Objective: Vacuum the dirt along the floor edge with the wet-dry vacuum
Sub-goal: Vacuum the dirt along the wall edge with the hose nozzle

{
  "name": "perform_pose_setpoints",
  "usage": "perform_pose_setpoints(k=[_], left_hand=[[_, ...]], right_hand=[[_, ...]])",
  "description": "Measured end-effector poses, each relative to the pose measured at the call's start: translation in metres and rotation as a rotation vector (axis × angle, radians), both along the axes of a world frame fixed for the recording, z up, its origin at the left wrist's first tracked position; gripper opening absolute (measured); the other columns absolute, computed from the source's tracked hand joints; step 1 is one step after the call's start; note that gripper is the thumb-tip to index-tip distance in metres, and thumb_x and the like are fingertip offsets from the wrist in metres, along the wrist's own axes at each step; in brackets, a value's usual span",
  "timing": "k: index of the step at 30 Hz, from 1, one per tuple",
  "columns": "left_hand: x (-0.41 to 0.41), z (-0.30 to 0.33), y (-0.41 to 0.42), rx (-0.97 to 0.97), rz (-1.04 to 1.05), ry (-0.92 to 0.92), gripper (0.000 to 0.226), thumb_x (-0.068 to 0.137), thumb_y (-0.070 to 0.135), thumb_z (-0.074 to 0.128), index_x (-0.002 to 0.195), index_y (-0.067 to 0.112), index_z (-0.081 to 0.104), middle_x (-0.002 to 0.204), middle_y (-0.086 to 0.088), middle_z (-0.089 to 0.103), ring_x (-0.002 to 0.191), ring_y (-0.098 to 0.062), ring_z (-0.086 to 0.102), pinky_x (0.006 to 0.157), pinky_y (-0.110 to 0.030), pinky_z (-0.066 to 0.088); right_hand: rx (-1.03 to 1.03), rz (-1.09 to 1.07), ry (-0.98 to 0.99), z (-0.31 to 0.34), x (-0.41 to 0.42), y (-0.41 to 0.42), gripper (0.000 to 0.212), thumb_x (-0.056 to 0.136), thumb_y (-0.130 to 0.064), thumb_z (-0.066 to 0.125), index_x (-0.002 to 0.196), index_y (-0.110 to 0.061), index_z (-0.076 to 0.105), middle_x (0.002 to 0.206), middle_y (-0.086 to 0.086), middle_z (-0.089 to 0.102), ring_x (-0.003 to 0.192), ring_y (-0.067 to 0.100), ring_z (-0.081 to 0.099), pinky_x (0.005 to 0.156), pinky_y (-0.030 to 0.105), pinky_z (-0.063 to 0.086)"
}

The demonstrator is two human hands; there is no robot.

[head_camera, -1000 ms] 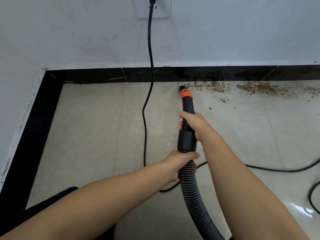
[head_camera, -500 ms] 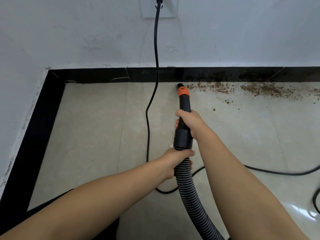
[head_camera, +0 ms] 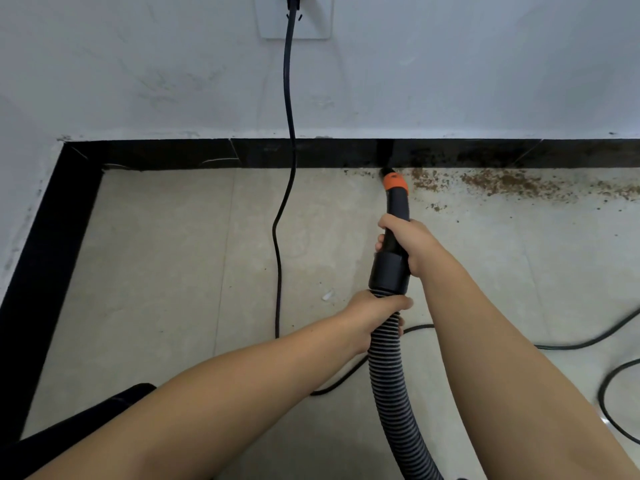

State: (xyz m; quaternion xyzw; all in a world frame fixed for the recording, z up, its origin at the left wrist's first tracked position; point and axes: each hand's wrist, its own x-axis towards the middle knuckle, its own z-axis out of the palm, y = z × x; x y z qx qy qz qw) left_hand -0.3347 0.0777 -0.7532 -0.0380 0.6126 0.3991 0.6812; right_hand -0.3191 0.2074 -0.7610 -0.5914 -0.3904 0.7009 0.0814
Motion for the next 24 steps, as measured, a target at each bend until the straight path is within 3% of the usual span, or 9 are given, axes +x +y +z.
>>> perform_pose_setpoints(k=[6,11,19,24], left_hand=[[-0.008,-0.007,-0.012,-0.016,0.049,0.007,0.016,0.084,0.009,0.067,0.092,0.007,0.054,0.066,-0.008,0.056,0.053,-0.017,0.055,0.048,-0.023,0.051],[0.002,-0.004,0.006,0.013,-0.004,-0.001,0.015,0.084,0.009,0.068,0.090,0.008,0.055,0.066,-0.007,0.056,0.053,-0.016,0.054,0.049,-0.023,0.051],[0.009,-0.005,0.026,0.020,-0.030,-0.011,0.015,0.083,0.009,0.070,0.088,0.010,0.055,0.070,-0.007,0.057,0.058,-0.016,0.055,0.057,-0.028,0.051],[0.002,-0.006,0.009,-0.008,0.040,0.015,0.014,0.084,0.009,0.069,0.088,0.009,0.055,0.068,-0.007,0.056,0.054,-0.017,0.054,0.051,-0.024,0.051]], right_hand=[[-0.011,0.099,0.029,-0.001,-0.017,-0.014,0.011,0.086,-0.010,0.059,0.092,-0.010,0.049,0.062,0.007,0.055,0.049,0.019,0.053,0.057,0.028,0.051],[0.016,-0.004,-0.010,-0.006,0.004,0.008,0.013,0.084,-0.011,0.060,0.092,-0.009,0.049,0.059,0.006,0.055,0.049,0.019,0.055,0.066,0.035,0.052],[0.027,-0.047,-0.015,-0.008,0.016,0.027,0.014,0.083,-0.010,0.060,0.091,-0.009,0.049,0.060,0.006,0.055,0.049,0.019,0.054,0.067,0.035,0.051],[0.002,0.039,0.014,-0.007,-0.001,0.010,0.014,0.084,-0.011,0.060,0.092,-0.009,0.049,0.060,0.006,0.055,0.048,0.019,0.054,0.065,0.034,0.051]])
